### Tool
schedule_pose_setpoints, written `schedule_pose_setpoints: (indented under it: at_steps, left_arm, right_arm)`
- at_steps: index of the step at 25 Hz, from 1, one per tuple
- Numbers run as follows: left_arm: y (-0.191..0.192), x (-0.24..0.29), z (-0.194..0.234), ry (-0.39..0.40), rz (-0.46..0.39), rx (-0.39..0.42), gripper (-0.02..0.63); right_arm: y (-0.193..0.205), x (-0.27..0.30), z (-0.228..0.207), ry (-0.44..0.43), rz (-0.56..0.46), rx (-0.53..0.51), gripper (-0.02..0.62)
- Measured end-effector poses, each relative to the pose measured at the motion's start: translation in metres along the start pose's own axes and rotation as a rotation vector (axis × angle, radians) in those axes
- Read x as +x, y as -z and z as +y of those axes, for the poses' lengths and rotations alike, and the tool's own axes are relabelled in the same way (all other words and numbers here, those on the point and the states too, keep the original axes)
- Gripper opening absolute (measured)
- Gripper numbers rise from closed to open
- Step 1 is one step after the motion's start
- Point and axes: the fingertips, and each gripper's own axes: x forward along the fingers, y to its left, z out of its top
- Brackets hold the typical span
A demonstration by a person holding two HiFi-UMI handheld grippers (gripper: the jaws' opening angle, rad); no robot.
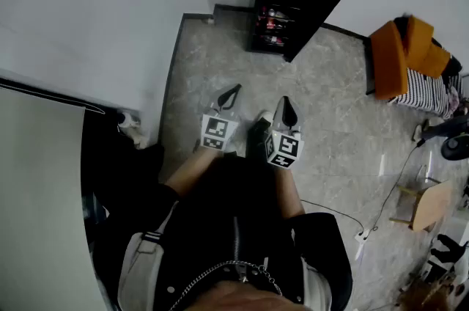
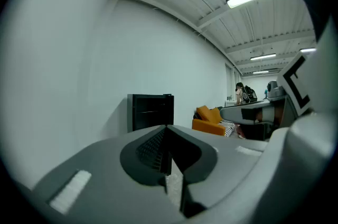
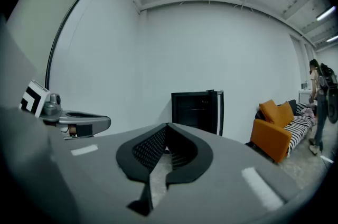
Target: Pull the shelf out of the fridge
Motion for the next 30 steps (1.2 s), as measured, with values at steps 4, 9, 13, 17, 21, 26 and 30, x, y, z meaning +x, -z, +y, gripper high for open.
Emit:
schedule_pose_setpoints:
  at_steps: [4, 9, 13, 17, 21, 26, 30]
  left_arm:
    - [0.000, 0.001, -0.002, 0.003, 0.003, -0.007, 0.011]
    - [0.001, 0.008, -0.003, 0.002, 0.015, -0.016, 0.011]
    - [0.001, 0.017, -0.001, 0.000, 0.026, -0.029, 0.011]
    - [-0.002, 0.033, -0.001, -0.003, 0.030, -0.040, 0.011]
    - [-0.005, 0.054, -0.001, -0.002, 0.030, -0.050, 0.011]
    - [-0.006, 0.083, 0.001, 0.002, 0.036, -0.043, 0.011]
    - [-0.012, 0.112, 0.004, 0.004, 0.046, -0.027, 0.011]
  right_arm:
    - [0.003, 0.000, -0.001, -0.002, 0.010, 0.013, 0.000]
    - [0.008, 0.004, -0.002, -0.043, 0.033, 0.067, 0.003]
    - [0.011, 0.010, 0.001, -0.085, 0.068, 0.075, 0.002]
    - [0.006, 0.022, -0.004, -0.120, 0.076, 0.089, 0.002]
    - [0.003, 0.036, -0.011, -0.134, 0.085, 0.088, 0.002]
    - [0.003, 0.059, -0.024, -0.140, 0.092, 0.091, 0.002]
    - [-0.005, 0.087, -0.039, -0.157, 0.088, 0.102, 0.002]
